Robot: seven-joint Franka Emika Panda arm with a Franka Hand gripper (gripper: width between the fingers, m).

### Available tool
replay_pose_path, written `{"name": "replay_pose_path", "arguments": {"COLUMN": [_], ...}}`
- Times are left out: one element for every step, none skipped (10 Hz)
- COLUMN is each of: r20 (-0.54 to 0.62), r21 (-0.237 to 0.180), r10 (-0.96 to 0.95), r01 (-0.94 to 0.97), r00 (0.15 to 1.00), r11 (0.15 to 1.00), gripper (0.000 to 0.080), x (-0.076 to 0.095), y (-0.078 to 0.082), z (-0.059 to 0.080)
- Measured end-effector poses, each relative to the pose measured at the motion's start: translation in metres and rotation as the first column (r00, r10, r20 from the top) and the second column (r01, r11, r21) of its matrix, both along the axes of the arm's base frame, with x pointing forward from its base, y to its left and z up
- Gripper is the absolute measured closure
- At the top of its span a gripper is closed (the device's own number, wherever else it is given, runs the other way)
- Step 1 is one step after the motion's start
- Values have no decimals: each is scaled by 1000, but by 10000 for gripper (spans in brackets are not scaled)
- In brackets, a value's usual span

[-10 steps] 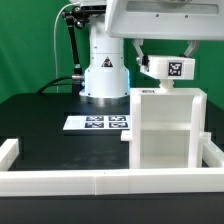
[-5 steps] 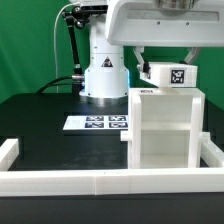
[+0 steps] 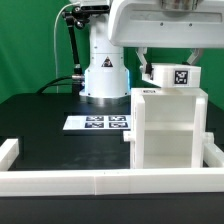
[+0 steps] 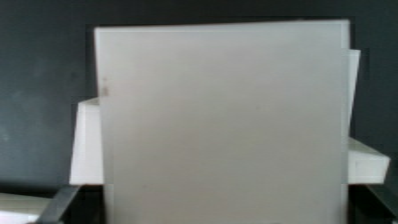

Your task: Assemble cabinet

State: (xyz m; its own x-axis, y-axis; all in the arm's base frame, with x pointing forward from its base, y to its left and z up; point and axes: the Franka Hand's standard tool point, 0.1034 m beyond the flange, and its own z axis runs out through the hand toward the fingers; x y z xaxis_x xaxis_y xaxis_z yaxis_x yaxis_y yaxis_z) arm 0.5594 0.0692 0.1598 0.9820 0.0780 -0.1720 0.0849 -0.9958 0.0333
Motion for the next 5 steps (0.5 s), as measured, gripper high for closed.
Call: {"name": "replay_pose_path", "arguments": {"r20": [0, -1, -1, 1, 44], "r21": [0, 0, 0, 0, 7], "r10": [0, 0, 0, -1, 5], "r01": [0, 0, 0, 1, -5], "r00": [1000, 1000, 1000, 1000, 999], "r11": [1000, 1000, 1000, 1000, 1000], "gripper": [173, 40, 8, 2, 2], "x": [0, 0, 0, 0, 5], "y": [0, 0, 0, -1, -2], "z": [0, 0, 0, 0, 4]}}
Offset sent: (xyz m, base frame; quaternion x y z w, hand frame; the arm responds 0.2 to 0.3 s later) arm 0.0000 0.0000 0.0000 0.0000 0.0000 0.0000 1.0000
